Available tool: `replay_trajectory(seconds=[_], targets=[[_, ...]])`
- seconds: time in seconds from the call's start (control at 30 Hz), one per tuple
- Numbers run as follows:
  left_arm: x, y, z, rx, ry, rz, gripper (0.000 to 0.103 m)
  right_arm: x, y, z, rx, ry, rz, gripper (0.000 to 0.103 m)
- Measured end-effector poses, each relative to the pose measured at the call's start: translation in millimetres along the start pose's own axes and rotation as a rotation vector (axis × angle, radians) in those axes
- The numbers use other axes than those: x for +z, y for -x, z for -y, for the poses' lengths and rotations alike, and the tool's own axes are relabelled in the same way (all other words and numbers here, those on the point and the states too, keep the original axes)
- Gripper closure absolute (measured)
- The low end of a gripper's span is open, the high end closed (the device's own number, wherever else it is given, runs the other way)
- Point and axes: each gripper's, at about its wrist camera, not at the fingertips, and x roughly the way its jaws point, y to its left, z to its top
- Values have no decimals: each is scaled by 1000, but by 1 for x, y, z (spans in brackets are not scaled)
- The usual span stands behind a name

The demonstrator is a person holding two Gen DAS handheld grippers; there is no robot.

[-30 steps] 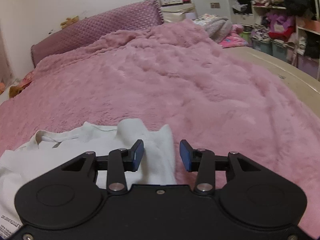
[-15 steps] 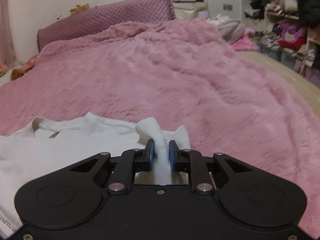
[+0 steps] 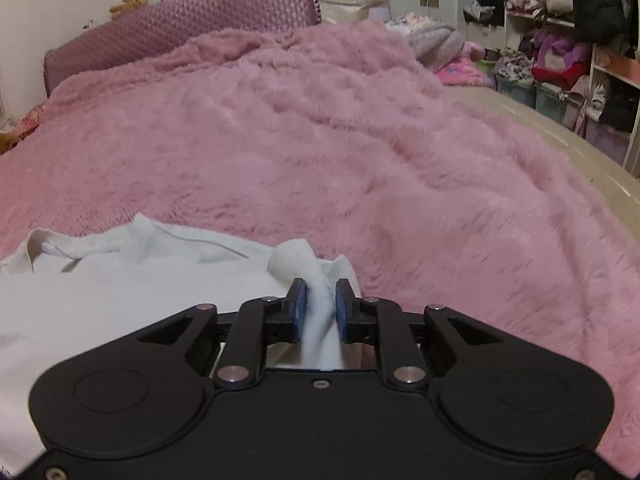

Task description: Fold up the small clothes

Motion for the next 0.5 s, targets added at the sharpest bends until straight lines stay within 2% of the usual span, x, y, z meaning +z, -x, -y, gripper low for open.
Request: replay_trajectory(seconds=[0.23, 0.33, 0.4, 0.5], targets=[[0, 1, 0, 0, 4, 0, 50, -2, 1, -1, 1, -1, 6, 91], [0, 1, 0, 2, 8, 1, 50, 0, 11, -2, 6, -2, 31, 81], [1, 5, 0, 9, 3, 16, 50, 2, 25, -1, 2, -1, 53, 71], [0, 19, -3, 22, 10, 64, 50, -2, 52, 3, -20, -2, 102, 69]])
